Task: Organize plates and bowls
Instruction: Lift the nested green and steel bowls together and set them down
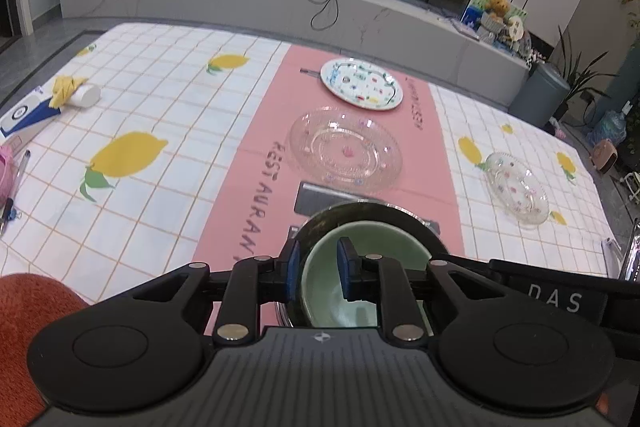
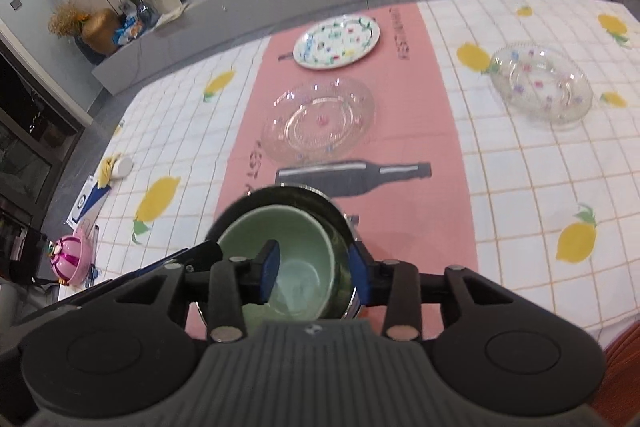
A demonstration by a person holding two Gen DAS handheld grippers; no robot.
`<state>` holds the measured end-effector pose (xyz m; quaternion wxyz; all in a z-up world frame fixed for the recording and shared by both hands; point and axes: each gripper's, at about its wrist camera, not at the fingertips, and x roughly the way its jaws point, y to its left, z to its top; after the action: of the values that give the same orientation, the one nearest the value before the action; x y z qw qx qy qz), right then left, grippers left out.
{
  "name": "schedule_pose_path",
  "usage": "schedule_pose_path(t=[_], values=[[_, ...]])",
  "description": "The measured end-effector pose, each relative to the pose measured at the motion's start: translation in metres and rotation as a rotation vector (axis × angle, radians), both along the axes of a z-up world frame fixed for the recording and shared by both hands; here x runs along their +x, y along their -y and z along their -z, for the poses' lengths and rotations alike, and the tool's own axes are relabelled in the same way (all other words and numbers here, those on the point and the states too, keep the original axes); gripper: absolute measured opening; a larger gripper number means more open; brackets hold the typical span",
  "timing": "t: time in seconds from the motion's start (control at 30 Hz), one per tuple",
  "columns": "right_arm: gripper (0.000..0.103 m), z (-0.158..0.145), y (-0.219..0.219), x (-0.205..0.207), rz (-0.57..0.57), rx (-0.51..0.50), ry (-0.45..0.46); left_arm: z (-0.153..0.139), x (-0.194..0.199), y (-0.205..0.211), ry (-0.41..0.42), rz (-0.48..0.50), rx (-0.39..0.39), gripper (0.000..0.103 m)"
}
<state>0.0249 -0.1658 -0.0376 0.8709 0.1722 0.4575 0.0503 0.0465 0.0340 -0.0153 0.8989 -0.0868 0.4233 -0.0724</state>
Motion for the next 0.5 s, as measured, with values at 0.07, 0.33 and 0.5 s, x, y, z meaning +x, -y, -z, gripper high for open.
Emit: schedule_pose_path(t=[0.07, 0.33, 0.5], values=[[0.042, -0.002, 0.002, -0.002, 0.002, 0.010, 0.009, -0.002, -0.002, -0.002, 0.018, 0.002, -0.012, 0.029], [0.068, -0.001, 0.019, -0.009, 0.044, 0.076, 0.048, 0.001, -0.008, -0.022, 0.044, -0.049, -0.100, 0.065], [0.075, 0.026, 0.038, -0.007, 0.121, 0.183, -0.020, 0.025, -0.007, -0.045, -0.032, -0.151, -0.257, 0.071]])
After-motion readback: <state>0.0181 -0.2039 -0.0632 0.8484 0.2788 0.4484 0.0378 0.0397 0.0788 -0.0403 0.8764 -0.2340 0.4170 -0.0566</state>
